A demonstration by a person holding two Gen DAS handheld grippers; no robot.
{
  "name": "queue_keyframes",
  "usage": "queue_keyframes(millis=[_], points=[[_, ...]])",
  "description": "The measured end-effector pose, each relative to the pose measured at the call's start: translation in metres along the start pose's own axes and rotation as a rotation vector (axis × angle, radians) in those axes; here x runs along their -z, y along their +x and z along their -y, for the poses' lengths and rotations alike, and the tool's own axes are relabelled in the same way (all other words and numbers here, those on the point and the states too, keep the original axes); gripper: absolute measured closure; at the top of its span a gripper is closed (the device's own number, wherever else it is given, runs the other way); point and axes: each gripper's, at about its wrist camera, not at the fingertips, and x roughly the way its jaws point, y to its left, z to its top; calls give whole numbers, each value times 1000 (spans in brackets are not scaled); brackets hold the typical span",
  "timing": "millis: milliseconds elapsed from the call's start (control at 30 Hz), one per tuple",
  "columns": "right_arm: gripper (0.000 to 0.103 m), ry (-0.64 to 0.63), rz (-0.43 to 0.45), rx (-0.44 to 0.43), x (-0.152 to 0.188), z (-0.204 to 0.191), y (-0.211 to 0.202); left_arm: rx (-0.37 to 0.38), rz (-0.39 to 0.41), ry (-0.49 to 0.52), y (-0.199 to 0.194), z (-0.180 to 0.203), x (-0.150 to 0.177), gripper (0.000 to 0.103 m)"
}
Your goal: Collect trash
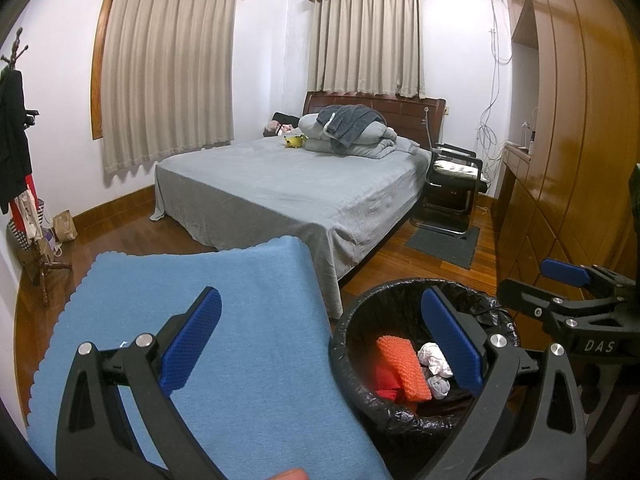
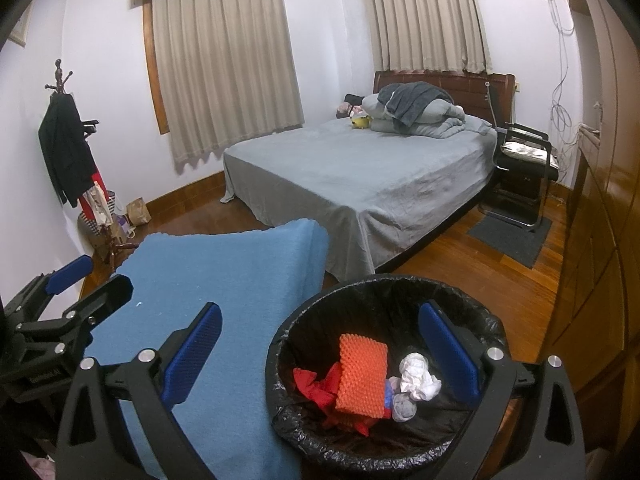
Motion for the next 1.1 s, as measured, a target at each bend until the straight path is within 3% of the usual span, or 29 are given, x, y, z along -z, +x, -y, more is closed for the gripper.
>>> queue_keyframes(millis=[1100], points=[[6, 3, -6, -2, 2, -4, 2, 0, -3, 3, -1, 1, 0, 6]])
